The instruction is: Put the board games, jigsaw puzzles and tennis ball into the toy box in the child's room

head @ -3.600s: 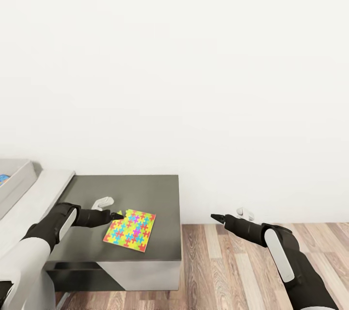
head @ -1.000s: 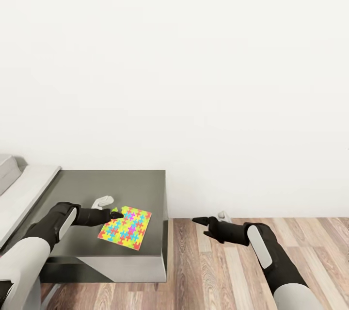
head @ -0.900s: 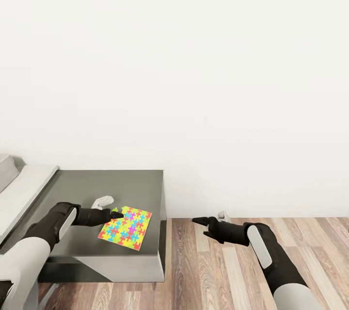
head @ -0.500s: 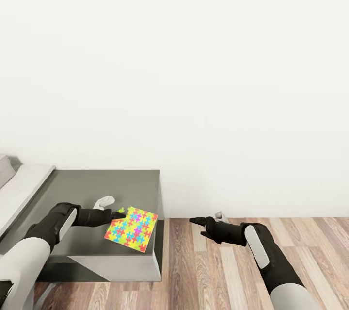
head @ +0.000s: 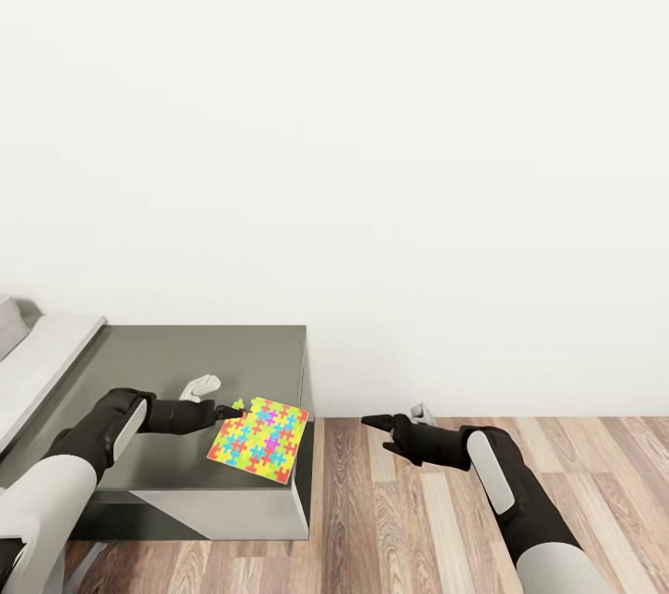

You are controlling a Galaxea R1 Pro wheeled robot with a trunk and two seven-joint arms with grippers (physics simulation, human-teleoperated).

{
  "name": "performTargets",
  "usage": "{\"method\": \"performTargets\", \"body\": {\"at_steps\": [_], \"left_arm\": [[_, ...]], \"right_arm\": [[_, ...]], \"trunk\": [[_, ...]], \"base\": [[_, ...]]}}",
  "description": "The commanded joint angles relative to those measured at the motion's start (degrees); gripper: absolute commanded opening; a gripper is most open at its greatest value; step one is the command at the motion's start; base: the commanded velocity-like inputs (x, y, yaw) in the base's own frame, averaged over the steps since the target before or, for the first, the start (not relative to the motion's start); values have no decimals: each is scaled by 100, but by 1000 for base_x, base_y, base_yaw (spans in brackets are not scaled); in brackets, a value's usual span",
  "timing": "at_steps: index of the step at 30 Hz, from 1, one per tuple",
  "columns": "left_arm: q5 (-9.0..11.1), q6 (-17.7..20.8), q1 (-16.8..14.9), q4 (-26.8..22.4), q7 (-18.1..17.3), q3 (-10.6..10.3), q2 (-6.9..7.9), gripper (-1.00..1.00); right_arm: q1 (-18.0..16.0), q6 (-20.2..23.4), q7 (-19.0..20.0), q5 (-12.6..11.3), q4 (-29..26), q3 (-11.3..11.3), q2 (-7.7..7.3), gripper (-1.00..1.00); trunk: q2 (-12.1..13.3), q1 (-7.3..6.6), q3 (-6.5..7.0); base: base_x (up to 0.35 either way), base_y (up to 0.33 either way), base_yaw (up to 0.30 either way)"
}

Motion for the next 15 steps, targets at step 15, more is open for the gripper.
{"method": "performTargets", "body": {"at_steps": [15], "left_arm": [[42, 53, -3, -1, 4, 2, 1, 100]], "right_arm": [[-10, 33, 52, 44, -5, -28, 8, 100]], "trunk": [[-6, 1, -7]], "base": [[0, -2, -7]]}}
